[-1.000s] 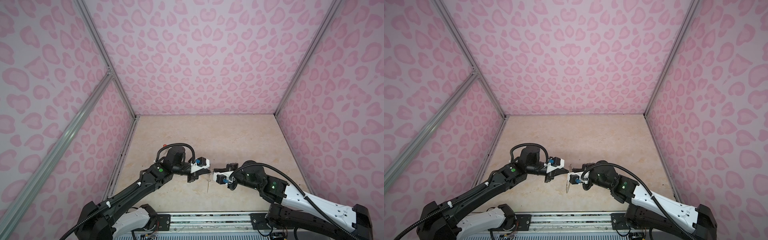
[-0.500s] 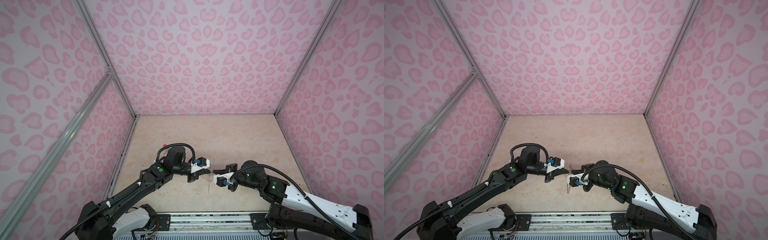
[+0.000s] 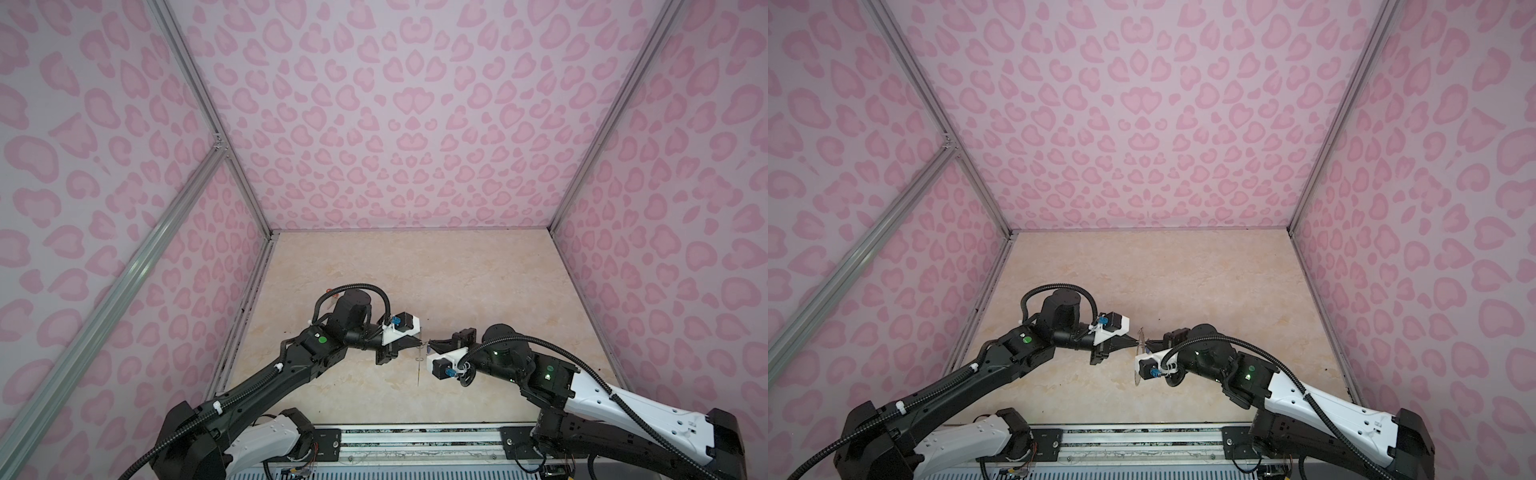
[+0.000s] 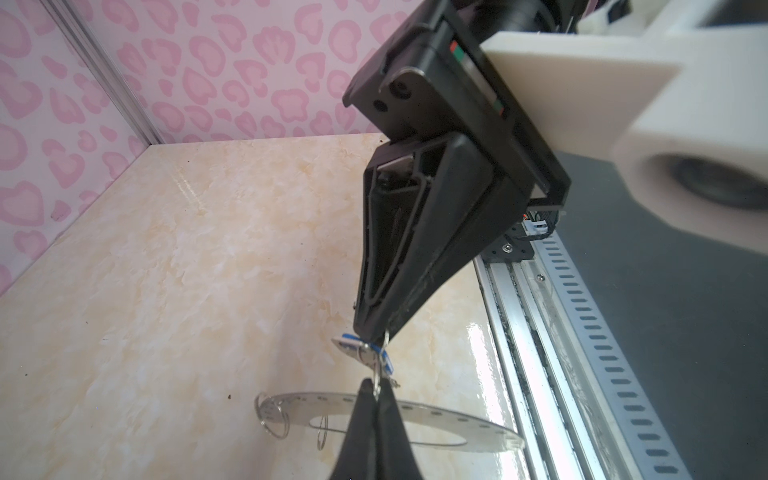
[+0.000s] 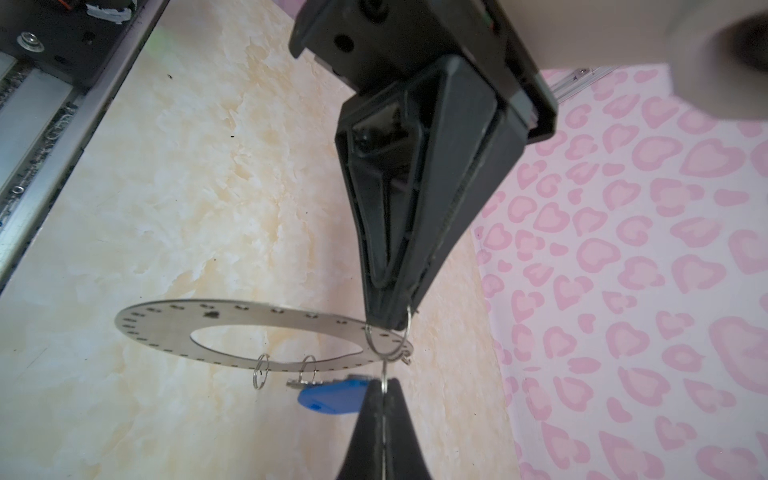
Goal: Put the keys on the keyring
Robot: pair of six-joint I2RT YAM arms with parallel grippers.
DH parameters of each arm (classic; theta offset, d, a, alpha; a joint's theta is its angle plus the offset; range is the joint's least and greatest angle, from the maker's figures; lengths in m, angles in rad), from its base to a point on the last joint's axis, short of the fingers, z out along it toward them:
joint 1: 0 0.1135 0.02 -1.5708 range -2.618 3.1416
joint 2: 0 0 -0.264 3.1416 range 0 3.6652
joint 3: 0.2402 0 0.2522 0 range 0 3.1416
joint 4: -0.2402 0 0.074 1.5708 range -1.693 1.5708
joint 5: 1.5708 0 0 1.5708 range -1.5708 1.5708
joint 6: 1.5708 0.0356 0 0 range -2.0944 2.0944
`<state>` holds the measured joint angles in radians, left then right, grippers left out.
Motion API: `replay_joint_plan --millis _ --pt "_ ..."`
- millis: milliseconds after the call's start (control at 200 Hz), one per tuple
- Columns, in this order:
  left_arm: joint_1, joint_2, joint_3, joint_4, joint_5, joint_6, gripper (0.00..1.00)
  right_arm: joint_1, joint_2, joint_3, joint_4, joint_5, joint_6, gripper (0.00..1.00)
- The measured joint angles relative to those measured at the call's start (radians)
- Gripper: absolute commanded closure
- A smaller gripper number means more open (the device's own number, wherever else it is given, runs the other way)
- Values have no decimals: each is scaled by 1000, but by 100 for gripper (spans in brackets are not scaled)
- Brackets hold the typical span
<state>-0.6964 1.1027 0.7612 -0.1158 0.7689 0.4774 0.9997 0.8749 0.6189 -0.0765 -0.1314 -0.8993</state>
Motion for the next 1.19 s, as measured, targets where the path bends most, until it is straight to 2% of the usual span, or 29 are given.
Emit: replay_joint_plan --millis 175,195,230,270,450,630,785,1195 --pt "-1 0 0 11 0 -13 97 6 4 -18 27 14 -27 100" --pt "-1 0 0 11 0 -13 97 6 4 -23 32 17 -28 97" --pt "-1 0 0 12 0 -14 96 6 4 -33 47 19 -27 84" --pt "-1 0 0 13 0 -14 97 5 3 -42 63 20 -21 76" --pt "-1 7 0 20 5 -14 97 -4 -11 -60 64 48 35 67" --pt "0 17 0 36 10 -13 97 -40 -73 -74 67 18 166 69" --pt "0 16 0 44 9 -13 97 -76 -105 -74 78 -66 312 74" --pt "0 -18 -8 93 -5 -13 97 -90 -32 -27 80 -203 507 78"
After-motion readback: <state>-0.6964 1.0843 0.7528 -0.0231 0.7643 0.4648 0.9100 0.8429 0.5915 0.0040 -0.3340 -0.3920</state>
